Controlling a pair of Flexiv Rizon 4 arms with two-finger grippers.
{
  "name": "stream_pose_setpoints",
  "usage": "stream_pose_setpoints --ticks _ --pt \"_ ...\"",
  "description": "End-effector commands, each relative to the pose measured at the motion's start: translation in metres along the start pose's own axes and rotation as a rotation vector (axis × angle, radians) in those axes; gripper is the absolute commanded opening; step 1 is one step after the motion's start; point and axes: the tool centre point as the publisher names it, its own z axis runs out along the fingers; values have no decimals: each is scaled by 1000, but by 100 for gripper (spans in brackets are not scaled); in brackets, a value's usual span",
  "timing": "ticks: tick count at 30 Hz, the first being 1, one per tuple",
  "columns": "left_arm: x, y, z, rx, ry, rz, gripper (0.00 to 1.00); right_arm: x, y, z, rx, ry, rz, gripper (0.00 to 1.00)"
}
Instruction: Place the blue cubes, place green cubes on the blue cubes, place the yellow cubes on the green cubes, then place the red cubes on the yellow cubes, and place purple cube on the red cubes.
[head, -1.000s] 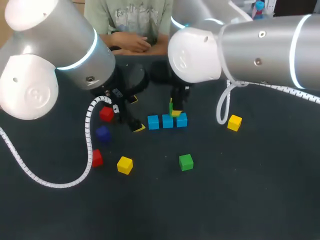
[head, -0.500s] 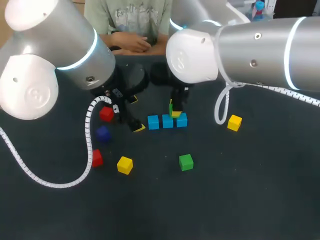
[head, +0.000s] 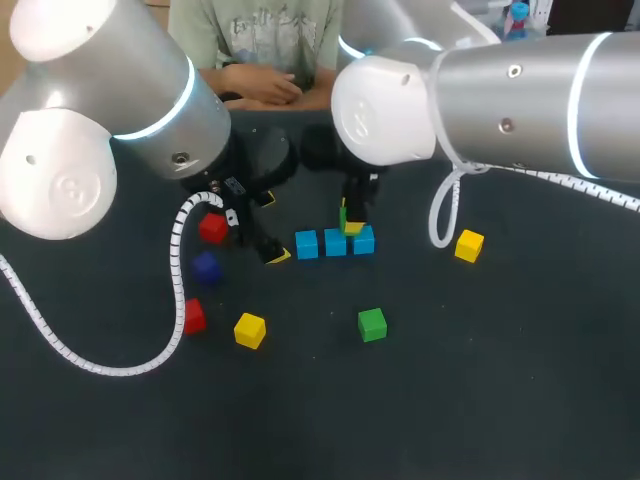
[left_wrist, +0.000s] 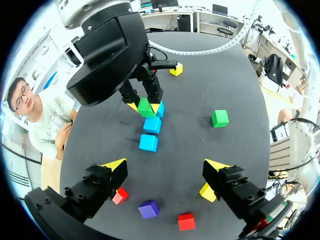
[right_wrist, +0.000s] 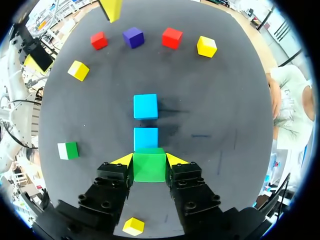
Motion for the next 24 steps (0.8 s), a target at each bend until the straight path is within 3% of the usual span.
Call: stream_pose_setpoints --ticks 1,24 --pt "1 0 0 1 -2 1 100 1 3 1 3 -2 0 0" --pt "1 0 0 1 -2 1 100 1 6 4 -2 8 4 0"
